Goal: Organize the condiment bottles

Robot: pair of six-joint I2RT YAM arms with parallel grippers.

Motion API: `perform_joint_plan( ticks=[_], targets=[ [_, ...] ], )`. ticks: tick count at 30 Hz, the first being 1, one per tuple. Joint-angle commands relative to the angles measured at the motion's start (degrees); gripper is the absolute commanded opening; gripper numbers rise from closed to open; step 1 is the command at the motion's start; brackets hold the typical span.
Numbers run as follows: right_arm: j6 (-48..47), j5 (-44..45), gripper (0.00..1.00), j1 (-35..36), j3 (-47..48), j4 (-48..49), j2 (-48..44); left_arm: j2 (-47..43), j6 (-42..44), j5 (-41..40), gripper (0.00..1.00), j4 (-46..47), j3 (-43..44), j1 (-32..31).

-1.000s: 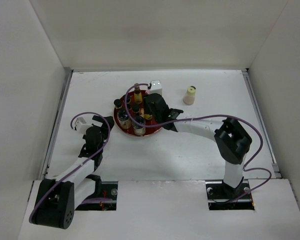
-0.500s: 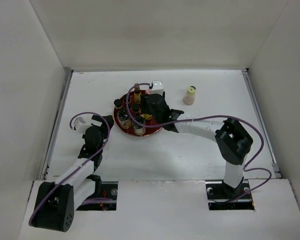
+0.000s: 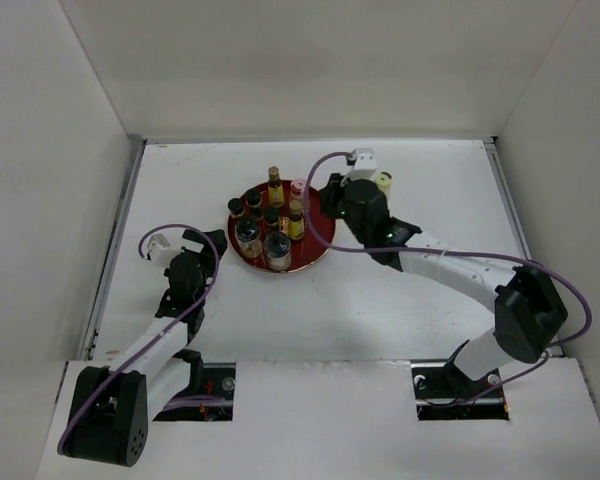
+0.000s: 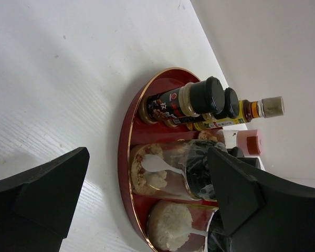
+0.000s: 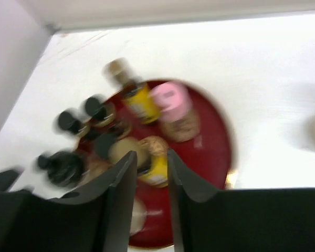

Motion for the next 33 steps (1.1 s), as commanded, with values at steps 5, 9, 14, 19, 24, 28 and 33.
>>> perform_joint_plan(
  ticks=[5,9,14,19,24,28,33],
  targets=[
    [-1.81,-2.50,0.40,-16.15,-2.47,-0.12,1.08,-1.51,0.74,-0.95,1.00,2.00,-0.27,-0.06],
    [-6.74,3.19,0.74,-20.37,1.57,-3.29,6.09,0.16,0.74,-0.52,1.00,2.00,0.35,-0.32],
    [-9.91,5.67,0.85,-21.87,7.19,-5.84,12.77,1.74,0.83,-0.78,1.00,2.44,0.52,-0.50],
    [-9.56,5.50,0.83,-23.37,10.98,-5.23,16.82,1.84,0.92,0.01,1.00,2.44,0.88,-0.50],
    [-9.91,4.09,0.79,-25.04,14.67,-5.75,20.33,1.40,0.92,-0.07,1.00,2.18,0.79,-0.14],
    [-9.83,2.95,0.73,-25.92,15.20,-5.84,21.22,2.80,0.83,-0.17,1.00,2.62,0.79,-0.06],
    [-8.77,1.02,0.68,-26.27,15.03,-6.46,21.22,2.89,1.01,-0.60,1.00,2.62,0.88,-0.06]
  ],
)
